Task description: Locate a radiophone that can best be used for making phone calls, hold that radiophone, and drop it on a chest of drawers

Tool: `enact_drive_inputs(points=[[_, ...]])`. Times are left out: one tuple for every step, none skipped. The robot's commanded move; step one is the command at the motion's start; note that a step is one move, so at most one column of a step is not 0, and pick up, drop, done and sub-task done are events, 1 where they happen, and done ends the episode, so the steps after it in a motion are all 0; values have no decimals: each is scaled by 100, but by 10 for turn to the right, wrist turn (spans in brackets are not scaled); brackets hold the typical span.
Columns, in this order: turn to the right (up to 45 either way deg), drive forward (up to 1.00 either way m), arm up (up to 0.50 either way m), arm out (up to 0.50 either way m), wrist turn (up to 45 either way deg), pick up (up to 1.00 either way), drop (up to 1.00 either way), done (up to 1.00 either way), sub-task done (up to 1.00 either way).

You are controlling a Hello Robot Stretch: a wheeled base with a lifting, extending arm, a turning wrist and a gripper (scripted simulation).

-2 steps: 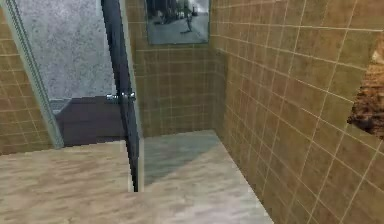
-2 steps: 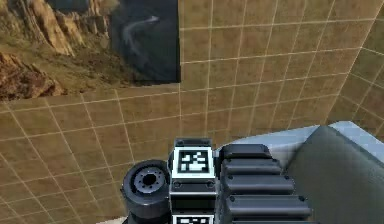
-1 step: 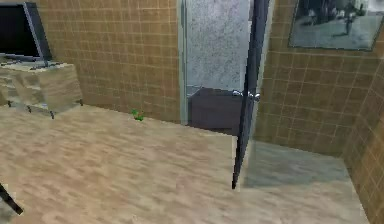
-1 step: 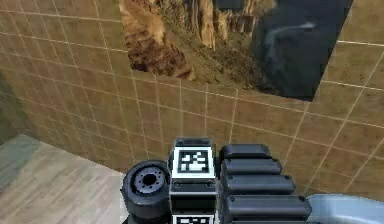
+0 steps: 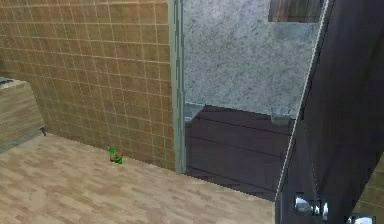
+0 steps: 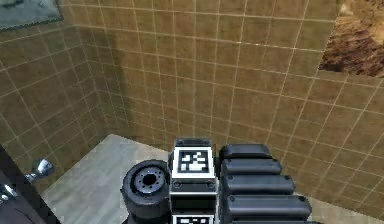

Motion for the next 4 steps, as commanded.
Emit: enact_drive_inputs(points=[[-60,0,0,0,0,0,0,0,0],[0,45,0,0,0,0,0,0,0],[210,0,0,0,0,0,0,0,0],[0,100,0,0,0,0,0,0,0]])
